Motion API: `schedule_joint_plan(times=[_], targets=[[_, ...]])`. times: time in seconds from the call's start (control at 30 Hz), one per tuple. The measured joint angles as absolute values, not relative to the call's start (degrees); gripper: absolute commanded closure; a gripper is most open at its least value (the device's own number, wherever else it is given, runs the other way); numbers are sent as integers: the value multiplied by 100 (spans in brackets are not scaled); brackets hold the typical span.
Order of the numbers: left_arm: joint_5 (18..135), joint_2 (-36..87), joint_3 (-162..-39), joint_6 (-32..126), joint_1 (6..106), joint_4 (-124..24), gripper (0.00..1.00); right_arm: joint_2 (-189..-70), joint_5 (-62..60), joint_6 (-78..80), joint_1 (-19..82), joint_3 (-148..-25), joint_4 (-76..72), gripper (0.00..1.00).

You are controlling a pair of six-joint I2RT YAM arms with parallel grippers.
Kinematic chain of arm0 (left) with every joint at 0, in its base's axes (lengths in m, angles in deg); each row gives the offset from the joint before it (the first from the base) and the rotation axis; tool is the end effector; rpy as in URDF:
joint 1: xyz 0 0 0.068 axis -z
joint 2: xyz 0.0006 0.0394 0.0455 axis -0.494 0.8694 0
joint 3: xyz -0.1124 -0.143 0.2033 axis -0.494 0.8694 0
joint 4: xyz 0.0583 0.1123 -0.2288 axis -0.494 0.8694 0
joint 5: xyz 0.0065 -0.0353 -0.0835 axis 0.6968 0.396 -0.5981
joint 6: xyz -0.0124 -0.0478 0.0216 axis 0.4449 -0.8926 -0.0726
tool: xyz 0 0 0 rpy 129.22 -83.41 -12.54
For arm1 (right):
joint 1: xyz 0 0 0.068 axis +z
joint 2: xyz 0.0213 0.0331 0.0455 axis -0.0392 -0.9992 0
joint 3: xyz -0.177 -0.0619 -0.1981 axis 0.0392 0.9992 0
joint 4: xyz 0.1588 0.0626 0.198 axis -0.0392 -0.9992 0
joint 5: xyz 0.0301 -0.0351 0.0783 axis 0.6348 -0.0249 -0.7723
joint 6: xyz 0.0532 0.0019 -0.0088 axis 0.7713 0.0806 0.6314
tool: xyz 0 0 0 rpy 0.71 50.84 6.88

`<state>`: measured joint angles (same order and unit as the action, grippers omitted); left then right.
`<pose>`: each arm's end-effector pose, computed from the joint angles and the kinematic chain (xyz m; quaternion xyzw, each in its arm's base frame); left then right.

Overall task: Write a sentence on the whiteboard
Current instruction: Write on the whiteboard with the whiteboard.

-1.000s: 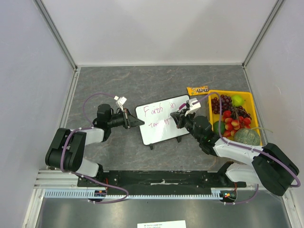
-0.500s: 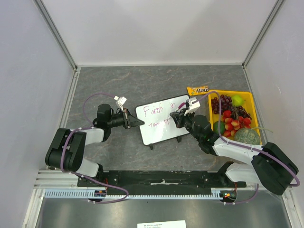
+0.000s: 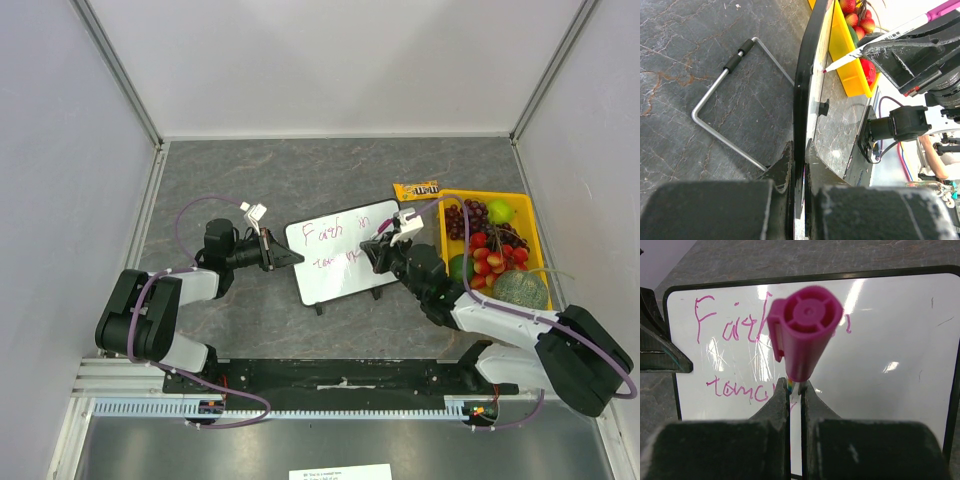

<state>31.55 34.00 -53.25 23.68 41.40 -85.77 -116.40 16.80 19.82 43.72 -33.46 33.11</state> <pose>0.2470 -0.0806 0.1599 0.1004 0.7750 -0.5386 0.3151 0.1864 0.1562 0.2074 -0.0479 0.7657 0.2940 0.5700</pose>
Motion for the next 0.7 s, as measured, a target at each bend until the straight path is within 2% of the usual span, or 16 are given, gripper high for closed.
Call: schedule_joint_plan(times=[0.7], targets=[[3151,3413,-5325,2368,4133,-8577,98,-11581,1625,2067,4372,-3234,3215,100]])
